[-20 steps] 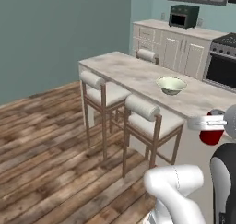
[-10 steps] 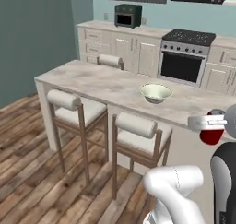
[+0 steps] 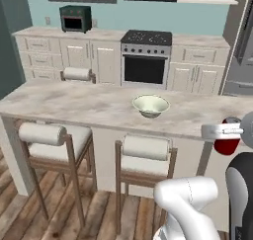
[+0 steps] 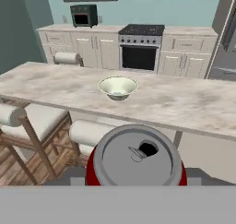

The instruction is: Open the fridge, grab two sodas, and place both sodas inside the bowl with ice on the dining counter.

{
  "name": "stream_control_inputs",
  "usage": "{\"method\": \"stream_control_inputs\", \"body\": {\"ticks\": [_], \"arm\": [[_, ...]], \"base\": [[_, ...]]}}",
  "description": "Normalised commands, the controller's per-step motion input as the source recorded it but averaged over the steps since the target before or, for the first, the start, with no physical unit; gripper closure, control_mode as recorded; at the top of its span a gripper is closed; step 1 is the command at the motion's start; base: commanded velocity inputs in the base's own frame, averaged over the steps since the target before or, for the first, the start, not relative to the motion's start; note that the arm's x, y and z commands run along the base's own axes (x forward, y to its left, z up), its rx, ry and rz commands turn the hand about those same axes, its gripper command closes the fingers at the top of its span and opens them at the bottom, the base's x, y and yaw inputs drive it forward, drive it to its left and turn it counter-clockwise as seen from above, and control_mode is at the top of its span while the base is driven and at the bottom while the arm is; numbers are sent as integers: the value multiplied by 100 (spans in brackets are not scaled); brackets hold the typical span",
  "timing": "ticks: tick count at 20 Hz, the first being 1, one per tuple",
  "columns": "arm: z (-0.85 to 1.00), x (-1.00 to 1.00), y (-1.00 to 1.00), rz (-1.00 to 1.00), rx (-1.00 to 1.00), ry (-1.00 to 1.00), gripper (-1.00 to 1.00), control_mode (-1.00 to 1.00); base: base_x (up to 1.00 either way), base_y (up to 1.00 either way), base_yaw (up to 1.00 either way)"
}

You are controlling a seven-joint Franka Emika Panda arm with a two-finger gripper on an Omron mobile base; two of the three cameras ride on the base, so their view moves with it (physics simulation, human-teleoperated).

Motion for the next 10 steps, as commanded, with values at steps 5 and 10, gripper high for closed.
{"method": "stream_control_inputs", "body": {"ticks": [5,10], "arm": [[0,0,0,0,0,0,100,100],[0,0,0,0,0,0,100,100]], "base": [[48,41,-52],[50,38,-51]]}}
